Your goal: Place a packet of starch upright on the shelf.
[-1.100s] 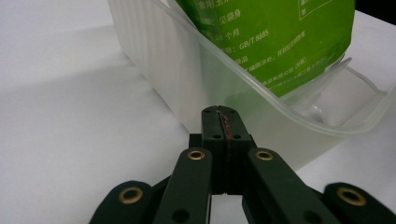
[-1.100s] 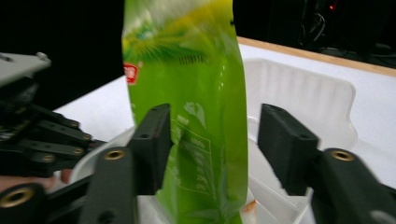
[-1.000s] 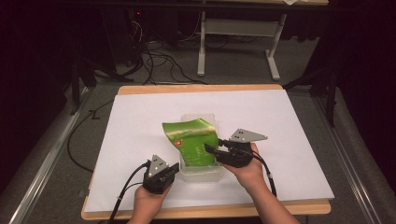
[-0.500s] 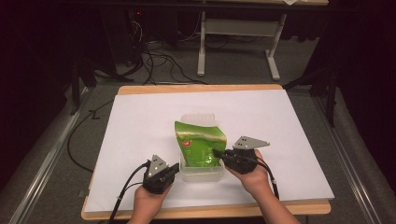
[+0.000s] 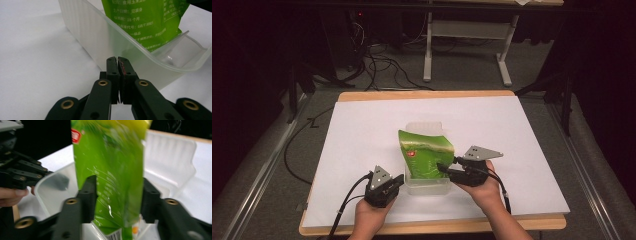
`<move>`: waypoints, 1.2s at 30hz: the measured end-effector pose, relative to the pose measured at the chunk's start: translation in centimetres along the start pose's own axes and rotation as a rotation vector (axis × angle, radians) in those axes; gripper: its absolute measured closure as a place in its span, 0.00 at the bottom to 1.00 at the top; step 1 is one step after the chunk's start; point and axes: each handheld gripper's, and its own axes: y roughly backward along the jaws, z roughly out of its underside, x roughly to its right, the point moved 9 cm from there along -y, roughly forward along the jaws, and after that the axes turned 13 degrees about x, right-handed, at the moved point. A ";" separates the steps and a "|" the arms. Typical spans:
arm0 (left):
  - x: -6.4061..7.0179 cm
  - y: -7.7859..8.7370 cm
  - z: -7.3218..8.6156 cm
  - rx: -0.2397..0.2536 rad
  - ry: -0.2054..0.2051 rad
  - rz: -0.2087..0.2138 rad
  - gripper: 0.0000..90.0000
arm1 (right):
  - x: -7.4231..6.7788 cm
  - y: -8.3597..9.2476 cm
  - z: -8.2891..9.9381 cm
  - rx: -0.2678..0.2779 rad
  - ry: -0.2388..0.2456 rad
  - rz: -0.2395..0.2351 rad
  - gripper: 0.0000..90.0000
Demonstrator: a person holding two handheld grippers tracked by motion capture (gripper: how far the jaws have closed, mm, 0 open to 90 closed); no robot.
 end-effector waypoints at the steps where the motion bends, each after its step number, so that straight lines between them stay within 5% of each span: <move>1: 0.0 0.0 0.0 -0.002 -0.001 -0.001 0.96 | -0.1 0.0 -0.2 0.010 0.008 -0.003 0.54; 12: -1.4 1.1 -1.2 0.039 -0.012 -0.043 0.72 | 0.5 0.9 -0.5 0.029 0.055 0.041 0.28; 18: -2.6 2.4 -2.0 0.045 -0.052 -0.051 0.54 | 1.6 1.9 -0.4 0.023 0.061 0.071 0.19; 25: -4.2 4.2 -2.6 0.050 -0.039 -0.034 0.33 | 2.6 3.9 -0.5 0.032 0.051 0.091 0.16; 29: -5.7 5.5 -3.1 0.071 -0.010 -0.056 0.28 | 3.5 5.4 -0.6 0.045 0.048 0.115 0.16; 36: -7.0 6.9 -3.7 0.083 -0.035 -0.102 0.23 | 5.3 8.4 -0.3 0.065 0.037 0.170 0.17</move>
